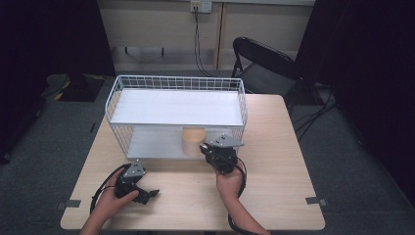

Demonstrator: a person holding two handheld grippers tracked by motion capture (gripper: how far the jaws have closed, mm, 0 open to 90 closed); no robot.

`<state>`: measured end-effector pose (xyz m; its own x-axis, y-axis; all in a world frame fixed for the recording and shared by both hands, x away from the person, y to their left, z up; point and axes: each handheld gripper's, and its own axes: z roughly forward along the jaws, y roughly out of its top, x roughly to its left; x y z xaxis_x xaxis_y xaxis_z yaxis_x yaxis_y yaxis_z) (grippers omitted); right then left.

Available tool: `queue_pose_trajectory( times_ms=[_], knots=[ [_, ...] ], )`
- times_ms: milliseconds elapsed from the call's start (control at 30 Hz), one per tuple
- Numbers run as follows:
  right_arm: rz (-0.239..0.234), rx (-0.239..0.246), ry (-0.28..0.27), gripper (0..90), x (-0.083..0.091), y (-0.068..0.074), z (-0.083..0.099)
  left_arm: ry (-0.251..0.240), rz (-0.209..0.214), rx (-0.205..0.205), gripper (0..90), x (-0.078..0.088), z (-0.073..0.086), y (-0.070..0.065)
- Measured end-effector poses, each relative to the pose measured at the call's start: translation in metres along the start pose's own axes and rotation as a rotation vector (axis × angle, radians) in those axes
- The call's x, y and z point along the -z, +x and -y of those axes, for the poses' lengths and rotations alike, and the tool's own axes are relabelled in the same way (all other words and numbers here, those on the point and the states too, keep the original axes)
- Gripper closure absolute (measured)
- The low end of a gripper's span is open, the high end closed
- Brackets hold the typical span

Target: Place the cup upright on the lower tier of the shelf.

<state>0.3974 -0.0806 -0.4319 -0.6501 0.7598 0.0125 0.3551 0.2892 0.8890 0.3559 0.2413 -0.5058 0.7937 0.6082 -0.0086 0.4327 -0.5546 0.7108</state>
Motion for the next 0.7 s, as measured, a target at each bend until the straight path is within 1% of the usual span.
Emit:
queue_pose_trajectory(
  times_ms=[200, 467, 700],
  knots=[
    [0.007, -0.004, 0.0, 80.4, -0.003, 0.001, -0.001, 0.001, 0.0, 0.003, 0.0, 0.0, 0.0, 0.0],
    [0.016, -0.004, 0.006, 80.4, -0.009, 0.003, 0.002, 0.0, 0.0, 0.0, 0.0, 0.0, 0.0, 0.0],
    [0.024, -0.009, 0.011, 80.4, -0.012, 0.003, 0.005, -0.001, 0.0, 0.001, 0.0, 0.0, 0.0, 0.0]
  ],
)
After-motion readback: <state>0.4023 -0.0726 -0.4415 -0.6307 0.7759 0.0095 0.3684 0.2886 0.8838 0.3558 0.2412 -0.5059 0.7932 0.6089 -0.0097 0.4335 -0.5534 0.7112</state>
